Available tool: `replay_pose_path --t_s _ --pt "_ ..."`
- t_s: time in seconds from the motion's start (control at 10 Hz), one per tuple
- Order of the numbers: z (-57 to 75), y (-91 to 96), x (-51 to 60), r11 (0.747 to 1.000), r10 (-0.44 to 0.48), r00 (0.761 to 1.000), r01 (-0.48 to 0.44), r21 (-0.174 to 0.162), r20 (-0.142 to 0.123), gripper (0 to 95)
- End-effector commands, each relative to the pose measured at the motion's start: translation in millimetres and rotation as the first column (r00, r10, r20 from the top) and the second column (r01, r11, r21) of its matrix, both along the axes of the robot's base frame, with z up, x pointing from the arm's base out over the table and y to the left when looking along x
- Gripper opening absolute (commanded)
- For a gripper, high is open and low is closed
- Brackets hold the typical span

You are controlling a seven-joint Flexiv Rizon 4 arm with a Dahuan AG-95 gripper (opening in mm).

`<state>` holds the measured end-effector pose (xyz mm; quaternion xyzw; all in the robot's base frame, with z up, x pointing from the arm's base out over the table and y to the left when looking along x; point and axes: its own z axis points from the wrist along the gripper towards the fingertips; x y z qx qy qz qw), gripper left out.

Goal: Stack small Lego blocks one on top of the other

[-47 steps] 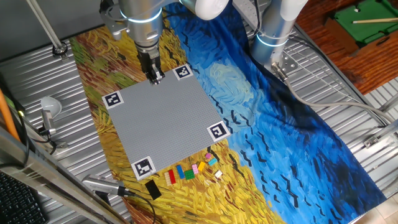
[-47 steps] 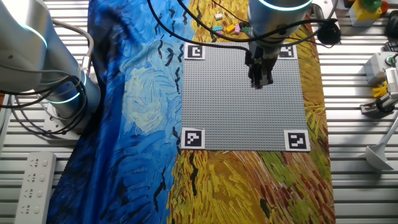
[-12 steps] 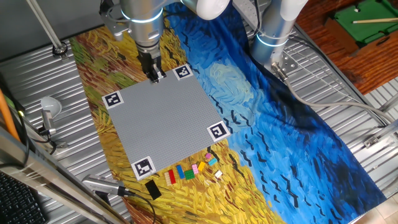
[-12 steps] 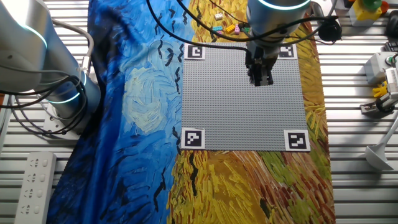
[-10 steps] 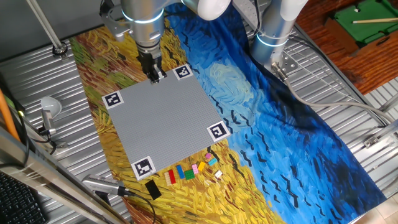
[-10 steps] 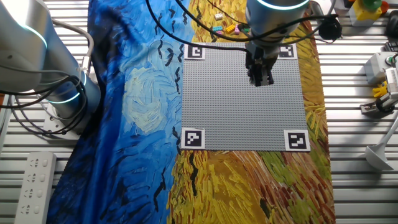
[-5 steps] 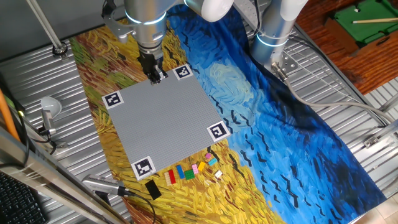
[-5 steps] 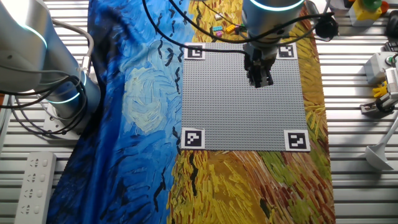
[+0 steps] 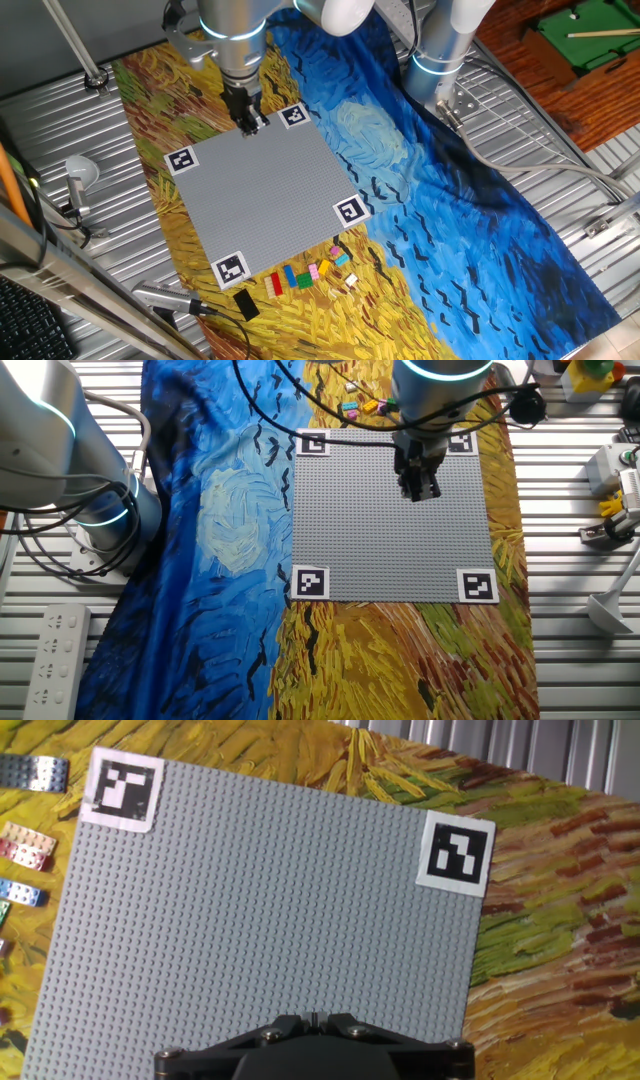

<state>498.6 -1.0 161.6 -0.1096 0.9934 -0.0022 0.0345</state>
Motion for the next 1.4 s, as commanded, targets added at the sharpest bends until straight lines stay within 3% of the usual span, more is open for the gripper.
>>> replay_pose_path --t_s 0.1,0.2,0.6,0.7,1.0,1.1,1.4 --pt "-0.5 0.6 0.1 0.997 0.081 0.997 -0.081 -0.005 -0.004 0.0" --pt "-0.5 0.6 -0.1 0.986 0.168 0.986 -0.168 -0.008 -0.004 0.0" --pt "-0.4 0.2 -0.5 0.988 0.152 0.988 -0.152 -0.013 -0.004 0.0" --pt "-0.3 -0.4 -0.8 0.978 0.21 0.978 -0.21 -0.022 -0.008 0.0" --pt "2.1 -8.7 0.1 0.966 0.259 0.966 -0.259 -0.007 -0.005 0.0" --pt "4.8 -22.6 6.2 0.957 0.29 0.957 -0.29 0.014 0.0 0.0" --pt "2.7 -52.9 27.4 0.948 0.318 0.948 -0.318 0.031 -0.004 0.0"
